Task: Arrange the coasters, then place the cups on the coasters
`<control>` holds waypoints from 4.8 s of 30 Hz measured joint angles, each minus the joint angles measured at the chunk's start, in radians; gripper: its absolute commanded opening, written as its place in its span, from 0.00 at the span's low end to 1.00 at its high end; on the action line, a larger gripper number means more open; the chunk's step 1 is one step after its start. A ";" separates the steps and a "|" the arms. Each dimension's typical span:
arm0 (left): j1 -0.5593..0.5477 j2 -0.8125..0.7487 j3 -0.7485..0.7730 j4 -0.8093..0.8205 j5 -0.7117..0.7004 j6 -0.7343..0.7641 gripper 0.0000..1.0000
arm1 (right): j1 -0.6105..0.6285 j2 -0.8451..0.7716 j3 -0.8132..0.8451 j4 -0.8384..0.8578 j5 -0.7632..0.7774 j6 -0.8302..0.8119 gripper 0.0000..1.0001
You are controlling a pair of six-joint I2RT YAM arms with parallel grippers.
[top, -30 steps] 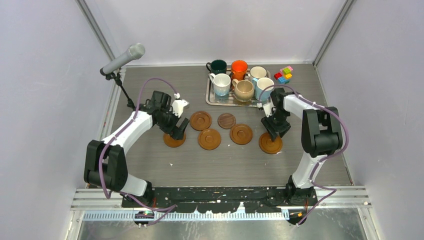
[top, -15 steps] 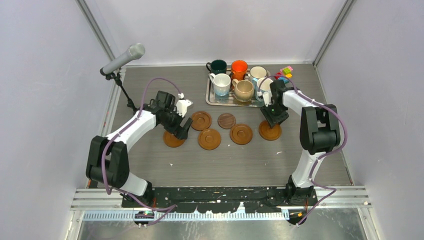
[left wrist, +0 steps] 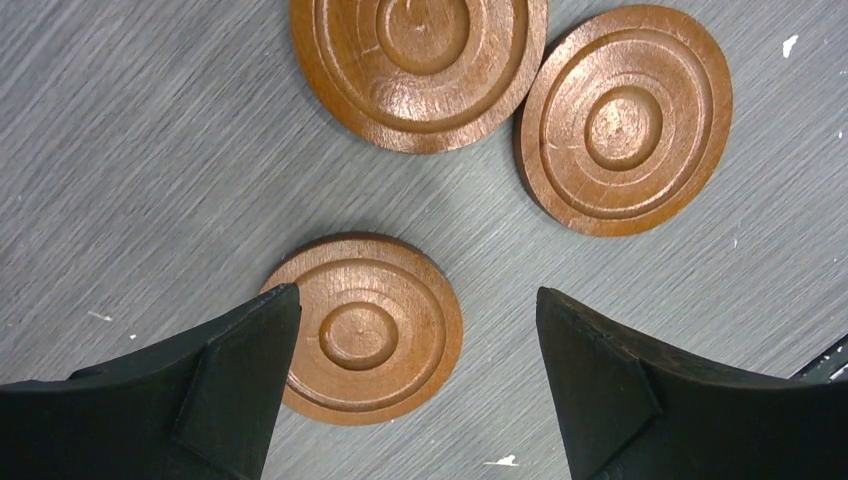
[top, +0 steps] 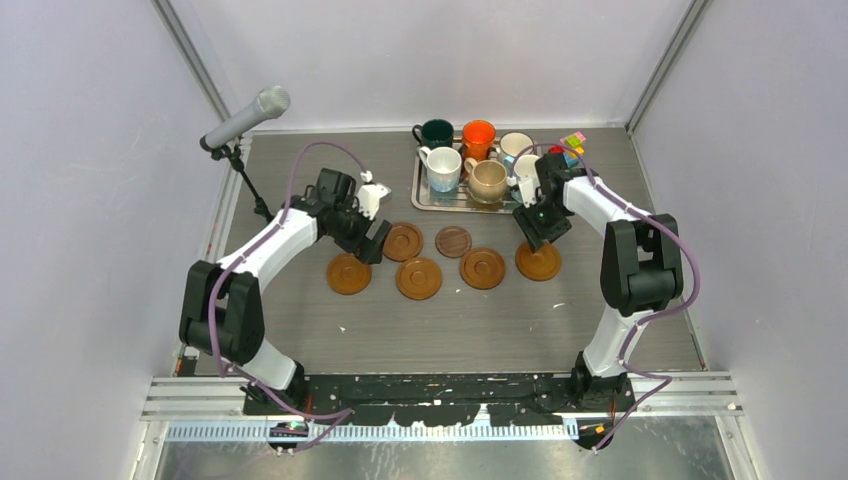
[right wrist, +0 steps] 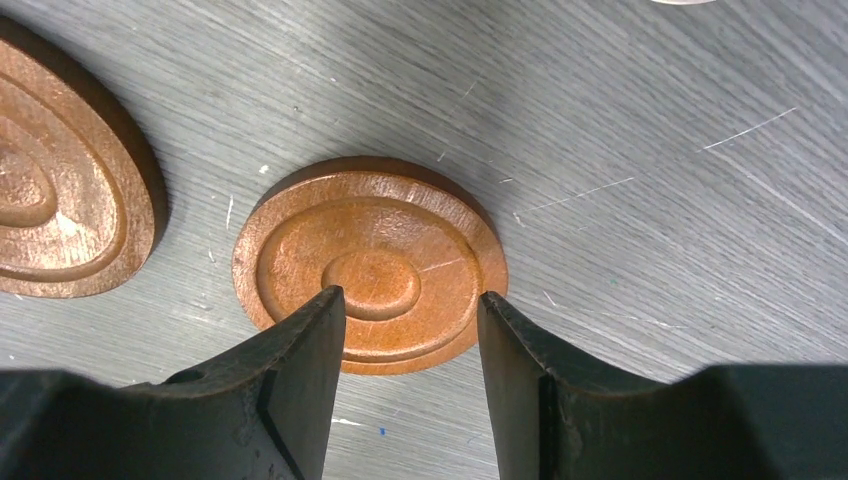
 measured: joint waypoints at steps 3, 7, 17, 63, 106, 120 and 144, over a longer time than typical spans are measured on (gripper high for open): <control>-0.016 0.022 0.012 0.019 -0.014 -0.014 0.89 | 0.002 0.000 0.002 -0.008 -0.014 0.001 0.58; -0.048 0.079 0.039 0.043 -0.049 -0.026 0.87 | 0.006 -0.004 0.002 -0.016 -0.048 0.009 0.59; -0.090 0.328 0.241 0.091 -0.134 -0.088 0.76 | 0.058 -0.084 0.002 -0.025 -0.124 0.074 0.59; -0.060 0.513 0.414 0.004 -0.291 0.005 0.31 | 0.063 -0.100 -0.013 -0.011 -0.154 0.109 0.59; -0.002 -0.023 -0.253 -0.064 -0.324 0.237 0.95 | 0.074 -0.144 -0.057 -0.001 -0.191 0.131 0.59; 0.208 -0.008 -0.243 -0.034 -0.340 0.298 0.85 | 0.074 -0.166 -0.101 0.021 -0.190 0.131 0.59; 0.224 -0.022 -0.008 -0.179 -0.189 0.273 0.99 | 0.074 -0.180 -0.109 0.027 -0.200 0.136 0.62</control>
